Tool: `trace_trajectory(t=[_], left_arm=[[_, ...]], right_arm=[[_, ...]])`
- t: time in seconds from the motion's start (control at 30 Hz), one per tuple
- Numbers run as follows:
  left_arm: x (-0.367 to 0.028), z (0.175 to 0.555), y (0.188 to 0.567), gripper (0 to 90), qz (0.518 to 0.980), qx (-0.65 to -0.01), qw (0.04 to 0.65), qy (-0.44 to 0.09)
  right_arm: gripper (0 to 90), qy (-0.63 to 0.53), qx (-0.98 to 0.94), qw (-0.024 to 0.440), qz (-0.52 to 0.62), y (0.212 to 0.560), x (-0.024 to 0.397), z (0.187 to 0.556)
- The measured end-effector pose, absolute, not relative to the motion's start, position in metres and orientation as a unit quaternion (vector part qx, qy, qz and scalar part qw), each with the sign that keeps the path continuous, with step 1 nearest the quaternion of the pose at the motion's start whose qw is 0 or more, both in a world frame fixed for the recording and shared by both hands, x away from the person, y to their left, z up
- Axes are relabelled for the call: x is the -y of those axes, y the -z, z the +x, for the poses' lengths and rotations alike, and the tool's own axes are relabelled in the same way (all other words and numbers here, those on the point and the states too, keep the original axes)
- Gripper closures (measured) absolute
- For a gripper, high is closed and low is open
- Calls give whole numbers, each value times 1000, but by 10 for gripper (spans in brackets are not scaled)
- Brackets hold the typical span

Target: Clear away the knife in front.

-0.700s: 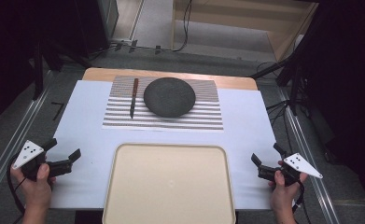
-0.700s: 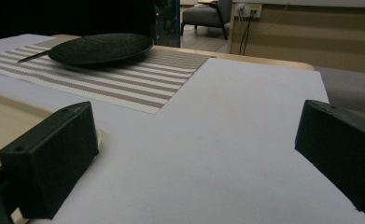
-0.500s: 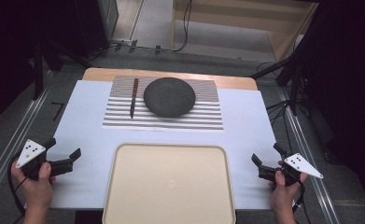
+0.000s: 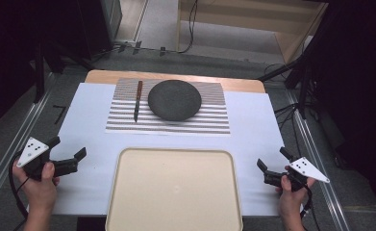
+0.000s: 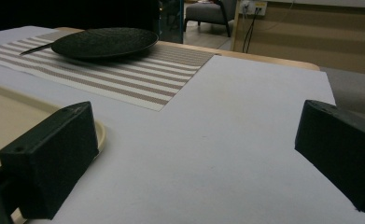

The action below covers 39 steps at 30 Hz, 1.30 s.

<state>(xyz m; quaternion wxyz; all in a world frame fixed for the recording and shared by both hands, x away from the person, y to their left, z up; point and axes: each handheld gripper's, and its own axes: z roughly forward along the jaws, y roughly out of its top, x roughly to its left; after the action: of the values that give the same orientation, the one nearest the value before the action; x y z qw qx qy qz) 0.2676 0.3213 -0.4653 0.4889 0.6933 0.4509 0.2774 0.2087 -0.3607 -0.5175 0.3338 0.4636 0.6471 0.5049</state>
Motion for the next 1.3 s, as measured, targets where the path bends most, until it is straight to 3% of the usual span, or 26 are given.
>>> trace_trajectory(t=[0.43,1.3], left_arm=[[-297,295,442,0,706,-431,494,-267],[-260,369,435,0,714,-439,493,-233]], right_arm=[[0,-505,-648,331,464,518,361,209],[0,-502,-655,331,457,518,359,210]])
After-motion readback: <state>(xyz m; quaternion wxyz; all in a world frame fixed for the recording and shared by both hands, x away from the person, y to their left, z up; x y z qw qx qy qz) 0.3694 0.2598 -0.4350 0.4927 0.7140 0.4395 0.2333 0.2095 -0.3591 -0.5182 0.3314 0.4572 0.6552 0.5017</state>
